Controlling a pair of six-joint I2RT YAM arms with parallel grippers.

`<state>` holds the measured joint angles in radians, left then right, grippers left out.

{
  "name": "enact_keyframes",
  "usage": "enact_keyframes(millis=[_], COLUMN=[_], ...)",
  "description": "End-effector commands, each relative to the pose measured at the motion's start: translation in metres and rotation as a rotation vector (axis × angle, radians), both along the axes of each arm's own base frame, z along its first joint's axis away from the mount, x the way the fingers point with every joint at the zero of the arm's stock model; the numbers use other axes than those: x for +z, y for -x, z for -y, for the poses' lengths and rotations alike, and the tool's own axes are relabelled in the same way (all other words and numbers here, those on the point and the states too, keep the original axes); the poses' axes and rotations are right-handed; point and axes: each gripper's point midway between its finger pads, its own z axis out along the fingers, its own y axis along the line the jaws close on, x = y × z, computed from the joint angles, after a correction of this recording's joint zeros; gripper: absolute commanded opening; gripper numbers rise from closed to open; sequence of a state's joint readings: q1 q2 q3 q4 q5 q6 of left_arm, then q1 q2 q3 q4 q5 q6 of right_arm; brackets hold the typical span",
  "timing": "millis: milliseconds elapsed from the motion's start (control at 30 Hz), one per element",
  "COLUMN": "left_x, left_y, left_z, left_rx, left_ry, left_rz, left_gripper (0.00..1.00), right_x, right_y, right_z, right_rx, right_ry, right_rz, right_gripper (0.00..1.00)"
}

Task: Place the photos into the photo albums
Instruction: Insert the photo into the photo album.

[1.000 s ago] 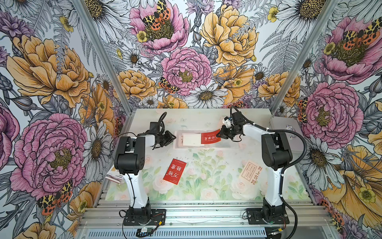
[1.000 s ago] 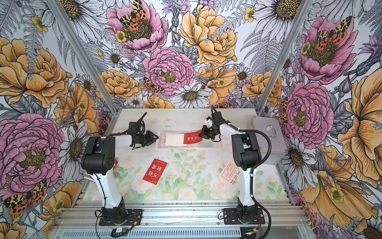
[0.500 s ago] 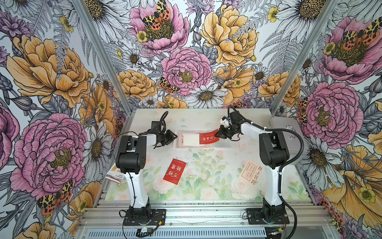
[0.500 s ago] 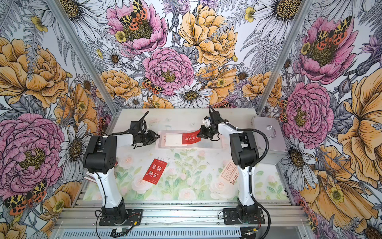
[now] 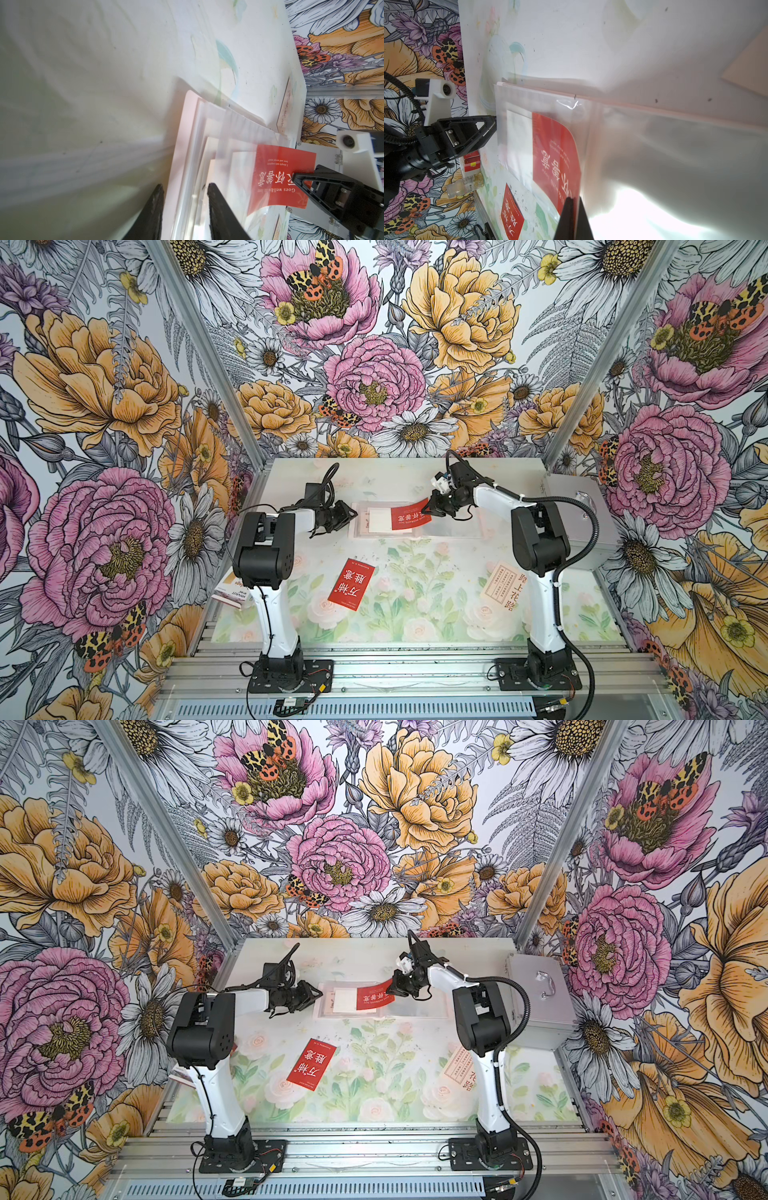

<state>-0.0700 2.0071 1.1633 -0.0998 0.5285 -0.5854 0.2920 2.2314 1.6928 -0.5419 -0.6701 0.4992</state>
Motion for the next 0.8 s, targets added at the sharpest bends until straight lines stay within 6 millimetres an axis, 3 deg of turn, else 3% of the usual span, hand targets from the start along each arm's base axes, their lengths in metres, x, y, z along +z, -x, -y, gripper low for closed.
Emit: enact_keyframes(millis=[0,433,767], left_x=[0.004,0.008,0.009], left_y=[-0.004,-0.005,-0.004], left_z=[0.009,0.012,0.012], left_rx=[-0.031,-0.038,-0.037], left_ry=[0.012,0.022,0.021], left_rz=[0.027,0.033,0.034], left_gripper=[0.37,0.37,0.37], right_x=[-0.013,-0.016,-0.006], right_y=[-0.004,-0.006,-0.005], right_z=[-0.006,-0.027,-0.018], right_rx=[0.0,0.025,0.018], right_ry=[0.016,0.023,0.077], right_rz=[-0.017,-0.02,0.005], right_gripper=[0.0,0.0,0.2])
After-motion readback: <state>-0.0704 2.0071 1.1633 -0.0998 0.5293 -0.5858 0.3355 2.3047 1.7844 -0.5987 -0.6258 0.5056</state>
